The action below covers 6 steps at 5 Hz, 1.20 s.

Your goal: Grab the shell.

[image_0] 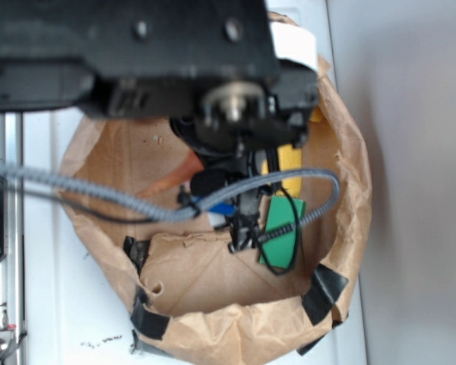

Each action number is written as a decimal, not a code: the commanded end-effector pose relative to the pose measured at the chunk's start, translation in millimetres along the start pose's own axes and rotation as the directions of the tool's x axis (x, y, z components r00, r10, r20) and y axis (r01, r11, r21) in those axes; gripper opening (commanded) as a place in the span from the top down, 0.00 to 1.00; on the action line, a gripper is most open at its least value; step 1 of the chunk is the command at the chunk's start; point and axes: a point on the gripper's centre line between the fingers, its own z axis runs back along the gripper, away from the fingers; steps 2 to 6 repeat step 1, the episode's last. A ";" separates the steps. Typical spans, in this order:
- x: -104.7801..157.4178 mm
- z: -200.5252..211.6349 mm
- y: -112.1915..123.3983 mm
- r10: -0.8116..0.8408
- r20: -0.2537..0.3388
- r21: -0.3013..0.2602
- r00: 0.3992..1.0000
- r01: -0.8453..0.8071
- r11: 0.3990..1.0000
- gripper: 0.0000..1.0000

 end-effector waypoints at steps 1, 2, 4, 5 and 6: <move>-1.4 22.0 -14.4 0.014 0.110 0.141 0.994 -0.030 0.990 1.00; -1.4 22.0 -14.4 0.014 0.110 0.141 0.994 -0.030 0.990 1.00; -1.4 22.0 -14.4 0.014 0.110 0.141 0.994 -0.030 0.990 1.00; -1.4 22.0 -14.4 0.014 0.110 0.141 0.994 -0.030 0.990 1.00; -1.4 22.0 -14.4 0.014 0.110 0.141 0.994 -0.030 0.990 1.00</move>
